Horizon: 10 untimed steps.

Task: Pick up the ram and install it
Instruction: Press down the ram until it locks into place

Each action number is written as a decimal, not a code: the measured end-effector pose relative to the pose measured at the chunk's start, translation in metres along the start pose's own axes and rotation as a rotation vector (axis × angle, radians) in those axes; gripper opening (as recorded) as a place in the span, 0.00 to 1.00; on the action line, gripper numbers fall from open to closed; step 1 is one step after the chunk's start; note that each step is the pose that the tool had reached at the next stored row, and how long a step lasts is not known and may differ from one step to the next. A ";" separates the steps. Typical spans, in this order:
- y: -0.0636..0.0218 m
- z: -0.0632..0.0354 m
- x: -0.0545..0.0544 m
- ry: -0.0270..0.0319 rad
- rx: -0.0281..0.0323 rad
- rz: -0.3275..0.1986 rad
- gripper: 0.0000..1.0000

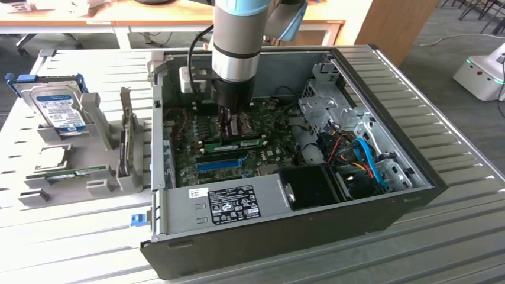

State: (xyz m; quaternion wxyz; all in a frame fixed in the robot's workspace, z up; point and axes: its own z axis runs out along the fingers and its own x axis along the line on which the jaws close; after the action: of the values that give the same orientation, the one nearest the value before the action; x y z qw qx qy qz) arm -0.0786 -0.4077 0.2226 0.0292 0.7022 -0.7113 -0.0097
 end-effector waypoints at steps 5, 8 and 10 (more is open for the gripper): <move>0.0000 0.0003 0.000 0.0000 0.0000 0.000 0.10; 0.0000 0.0003 0.000 -0.0001 0.0000 0.000 0.10; 0.0000 0.0006 0.000 -0.0001 0.0000 0.000 0.10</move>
State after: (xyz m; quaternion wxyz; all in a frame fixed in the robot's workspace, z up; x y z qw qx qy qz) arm -0.0786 -0.4077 0.2220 0.0292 0.7022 -0.7113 -0.0097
